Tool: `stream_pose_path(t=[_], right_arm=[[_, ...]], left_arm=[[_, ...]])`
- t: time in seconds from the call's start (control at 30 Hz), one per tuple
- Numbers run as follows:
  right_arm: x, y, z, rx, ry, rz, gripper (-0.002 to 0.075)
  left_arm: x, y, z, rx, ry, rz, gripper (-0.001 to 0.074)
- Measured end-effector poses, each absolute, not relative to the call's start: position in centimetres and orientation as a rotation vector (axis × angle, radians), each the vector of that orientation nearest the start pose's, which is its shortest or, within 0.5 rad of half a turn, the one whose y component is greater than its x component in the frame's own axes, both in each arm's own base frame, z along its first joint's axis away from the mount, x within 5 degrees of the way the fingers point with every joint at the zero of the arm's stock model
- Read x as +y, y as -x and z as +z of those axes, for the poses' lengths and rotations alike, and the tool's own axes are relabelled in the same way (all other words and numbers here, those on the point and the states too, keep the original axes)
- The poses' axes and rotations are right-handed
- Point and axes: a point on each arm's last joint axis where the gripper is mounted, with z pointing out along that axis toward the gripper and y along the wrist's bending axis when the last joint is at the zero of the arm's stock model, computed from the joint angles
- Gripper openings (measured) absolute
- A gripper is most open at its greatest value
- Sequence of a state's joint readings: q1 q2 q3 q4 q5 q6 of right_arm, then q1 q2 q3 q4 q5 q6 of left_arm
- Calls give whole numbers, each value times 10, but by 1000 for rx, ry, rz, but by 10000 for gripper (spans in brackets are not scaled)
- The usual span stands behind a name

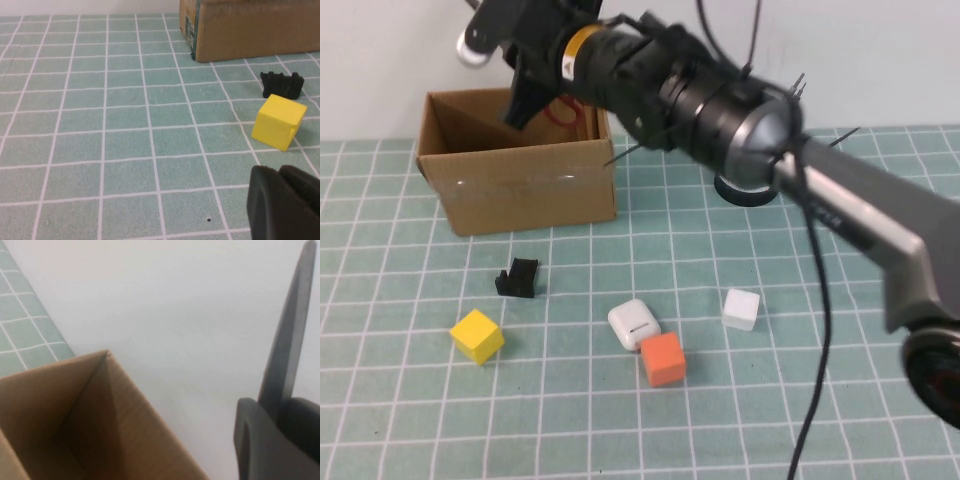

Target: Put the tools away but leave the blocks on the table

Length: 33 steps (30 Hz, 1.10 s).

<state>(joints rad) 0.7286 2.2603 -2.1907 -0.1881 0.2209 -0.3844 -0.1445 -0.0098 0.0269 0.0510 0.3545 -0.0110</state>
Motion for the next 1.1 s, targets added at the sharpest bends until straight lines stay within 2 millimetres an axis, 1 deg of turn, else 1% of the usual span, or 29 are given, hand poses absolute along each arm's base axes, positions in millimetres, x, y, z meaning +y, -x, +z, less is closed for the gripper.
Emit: stream_pose_path(t=[0.23, 0.27, 0.3, 0.43, 0.53, 0.67, 0.73, 0.83, 0.9, 0.93, 1.0, 1.1], right_arm=[[375, -426, 296, 1403, 1086, 44, 50], [367, -416, 334, 1349, 1044, 47, 50], [376, -427, 290, 1409, 1096, 40, 51], [376, -427, 286, 1426, 1119, 27, 70], [375, -427, 283, 1449, 1134, 20, 130], [374, -427, 281, 1471, 1149, 12, 288], [374, -426, 283, 1473, 1152, 8, 337], [371, -422, 293, 1489, 1164, -1, 366], [368, -414, 307, 1506, 1175, -7, 368], [367, -408, 317, 1511, 1177, -4, 363], [362, -393, 340, 1562, 1168, 13, 325], [348, -367, 375, 1667, 1141, 49, 207]], left_arm=[[-6, -53, 173, 1849, -156, -58, -4], [-6, -53, 173, 1849, -156, -58, -4], [-6, -53, 173, 1849, -156, -58, -4], [-6, -53, 173, 1849, -156, -58, -4], [-6, -53, 173, 1849, -156, -58, -4], [-6, -53, 173, 1849, -156, -58, -4], [-6, -53, 173, 1849, -156, -58, -4], [-6, -53, 173, 1849, -156, -58, -4], [-6, -53, 173, 1849, -156, -58, -4], [-6, -53, 173, 1849, -156, -58, -4], [-6, -53, 173, 1849, -156, -58, -4], [-6, -53, 173, 1849, -156, -58, -4]])
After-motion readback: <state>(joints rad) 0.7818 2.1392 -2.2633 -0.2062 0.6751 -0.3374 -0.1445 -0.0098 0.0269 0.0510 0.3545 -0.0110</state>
